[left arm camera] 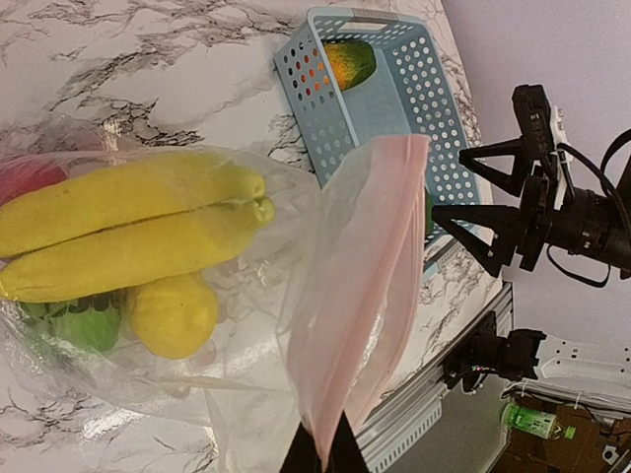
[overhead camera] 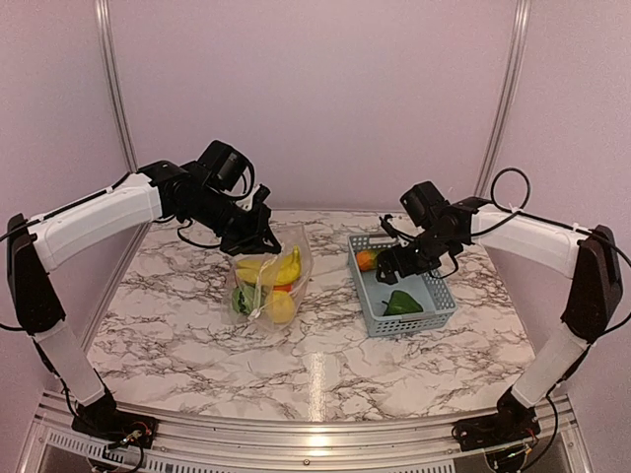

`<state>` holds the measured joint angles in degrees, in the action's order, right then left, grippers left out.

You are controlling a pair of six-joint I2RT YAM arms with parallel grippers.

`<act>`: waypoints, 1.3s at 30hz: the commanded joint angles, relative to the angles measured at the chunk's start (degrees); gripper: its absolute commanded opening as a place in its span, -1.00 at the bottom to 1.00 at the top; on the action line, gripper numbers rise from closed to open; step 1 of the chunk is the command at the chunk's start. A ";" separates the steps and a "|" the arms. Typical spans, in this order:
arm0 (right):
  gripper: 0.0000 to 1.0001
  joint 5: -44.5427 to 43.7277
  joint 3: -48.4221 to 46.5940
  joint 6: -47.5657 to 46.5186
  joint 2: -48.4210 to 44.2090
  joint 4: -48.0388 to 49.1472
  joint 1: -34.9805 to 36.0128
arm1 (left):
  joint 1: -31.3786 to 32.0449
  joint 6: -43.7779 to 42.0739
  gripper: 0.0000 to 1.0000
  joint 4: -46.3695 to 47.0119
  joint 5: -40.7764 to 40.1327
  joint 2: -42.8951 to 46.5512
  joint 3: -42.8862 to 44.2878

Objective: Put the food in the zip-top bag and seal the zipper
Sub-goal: Adjust the fake vegetable in the bin, then pick up the fake vegetable from the bin.

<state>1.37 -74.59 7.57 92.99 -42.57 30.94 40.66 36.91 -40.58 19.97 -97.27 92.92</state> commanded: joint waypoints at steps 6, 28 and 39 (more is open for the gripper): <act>0.97 0.07 2.47 -7.21 1.40 -6.15 -0.09 | 0.20 -0.87 -1.00 -0.31 0.75 -2.37 1.92; 0.73 3.71 2.74 -5.03 10.01 -7.98 -3.50 | 0.20 -2.01 -1.00 -0.38 1.13 -2.48 1.56; 0.01 5.61 -1.49 -2.39 7.80 -7.40 -5.54 | 0.20 -1.85 -1.00 -0.38 1.13 -3.01 1.89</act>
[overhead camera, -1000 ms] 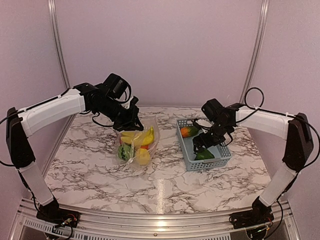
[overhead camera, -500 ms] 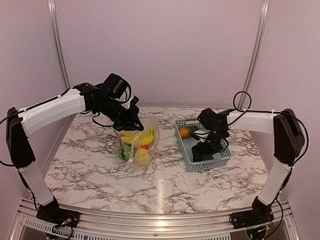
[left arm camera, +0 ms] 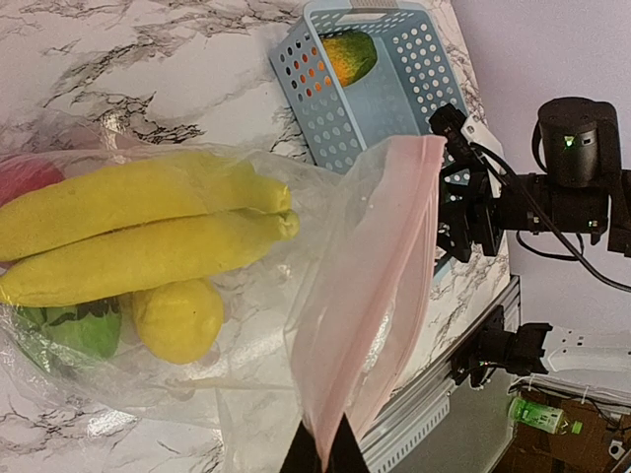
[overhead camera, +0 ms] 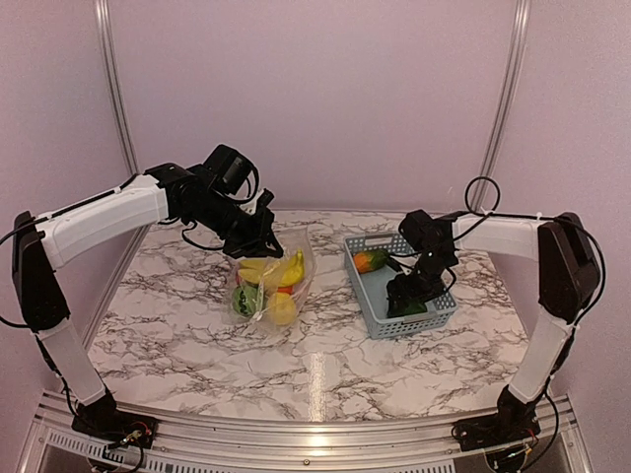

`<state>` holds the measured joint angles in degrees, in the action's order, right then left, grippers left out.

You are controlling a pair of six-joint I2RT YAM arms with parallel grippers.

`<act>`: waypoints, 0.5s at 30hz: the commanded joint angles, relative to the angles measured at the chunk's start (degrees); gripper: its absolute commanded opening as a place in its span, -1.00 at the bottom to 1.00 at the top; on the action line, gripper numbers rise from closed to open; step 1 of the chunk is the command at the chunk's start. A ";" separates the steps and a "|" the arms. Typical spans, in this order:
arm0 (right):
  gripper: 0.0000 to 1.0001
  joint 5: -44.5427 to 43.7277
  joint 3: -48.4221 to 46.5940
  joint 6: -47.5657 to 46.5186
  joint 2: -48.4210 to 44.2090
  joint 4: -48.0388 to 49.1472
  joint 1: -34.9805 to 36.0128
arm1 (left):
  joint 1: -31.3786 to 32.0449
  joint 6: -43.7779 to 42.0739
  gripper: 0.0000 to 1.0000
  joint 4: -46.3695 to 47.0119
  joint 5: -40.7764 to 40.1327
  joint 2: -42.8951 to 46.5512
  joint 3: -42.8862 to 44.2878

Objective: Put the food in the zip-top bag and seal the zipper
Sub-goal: Pick up the fake vegetable from the bin, then place the fake vegetable in the zipper food storage bag.

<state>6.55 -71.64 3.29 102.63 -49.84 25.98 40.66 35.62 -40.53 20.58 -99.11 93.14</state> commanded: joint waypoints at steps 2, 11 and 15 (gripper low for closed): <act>-0.01 1.13 -6.48 2.47 -2.74 -0.26 -0.64 | 0.20 -0.64 -1.00 -0.43 0.59 -1.34 1.77; -0.10 12.78 -12.95 7.17 -8.43 6.30 2.18 | 0.20 -1.07 -1.00 -0.42 0.70 -2.05 2.39; -0.11 20.11 -13.27 10.11 -11.37 14.92 4.92 | 0.20 -1.36 -1.00 -0.42 0.69 -2.39 2.29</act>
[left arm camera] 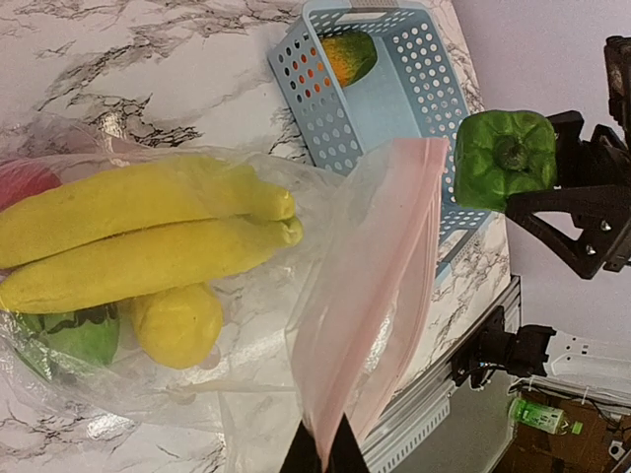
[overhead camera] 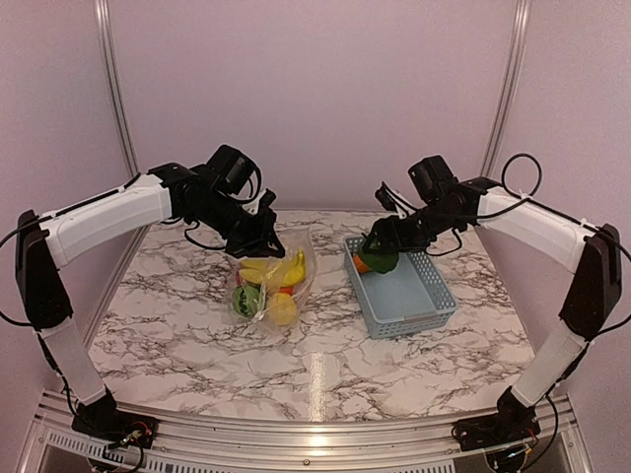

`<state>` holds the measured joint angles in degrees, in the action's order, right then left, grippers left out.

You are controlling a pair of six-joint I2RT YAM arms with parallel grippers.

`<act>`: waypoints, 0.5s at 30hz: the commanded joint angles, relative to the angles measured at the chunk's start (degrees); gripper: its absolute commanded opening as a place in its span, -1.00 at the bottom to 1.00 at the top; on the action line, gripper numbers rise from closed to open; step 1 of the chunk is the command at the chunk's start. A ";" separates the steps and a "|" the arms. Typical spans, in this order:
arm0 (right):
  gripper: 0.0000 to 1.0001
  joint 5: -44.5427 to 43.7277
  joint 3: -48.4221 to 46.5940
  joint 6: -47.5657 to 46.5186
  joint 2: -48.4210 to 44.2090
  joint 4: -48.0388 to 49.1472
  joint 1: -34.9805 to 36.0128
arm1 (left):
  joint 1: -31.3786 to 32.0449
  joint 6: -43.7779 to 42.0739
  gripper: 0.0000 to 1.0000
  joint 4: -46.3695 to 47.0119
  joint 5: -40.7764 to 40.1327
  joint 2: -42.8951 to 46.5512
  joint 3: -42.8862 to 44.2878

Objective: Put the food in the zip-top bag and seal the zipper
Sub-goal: Place the fake vegetable in the zipper food storage bag.

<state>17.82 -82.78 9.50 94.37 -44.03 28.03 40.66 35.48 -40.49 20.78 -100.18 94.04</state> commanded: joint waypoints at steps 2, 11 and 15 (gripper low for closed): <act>-0.11 11.81 -1.97 6.10 -3.93 12.66 3.64 | 0.20 -1.30 -1.00 -0.48 0.37 -1.44 1.41; -0.04 23.01 -1.17 8.80 -3.54 25.35 9.11 | 0.20 -0.54 -1.00 -0.42 -0.02 -2.67 2.59; -0.03 26.23 -0.12 10.77 -2.63 31.35 12.02 | 0.20 -0.40 -1.00 -0.39 -0.31 -3.28 3.31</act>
<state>38.30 -82.78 17.85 90.76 -21.15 37.50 40.66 35.35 -40.40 20.75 -102.02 95.26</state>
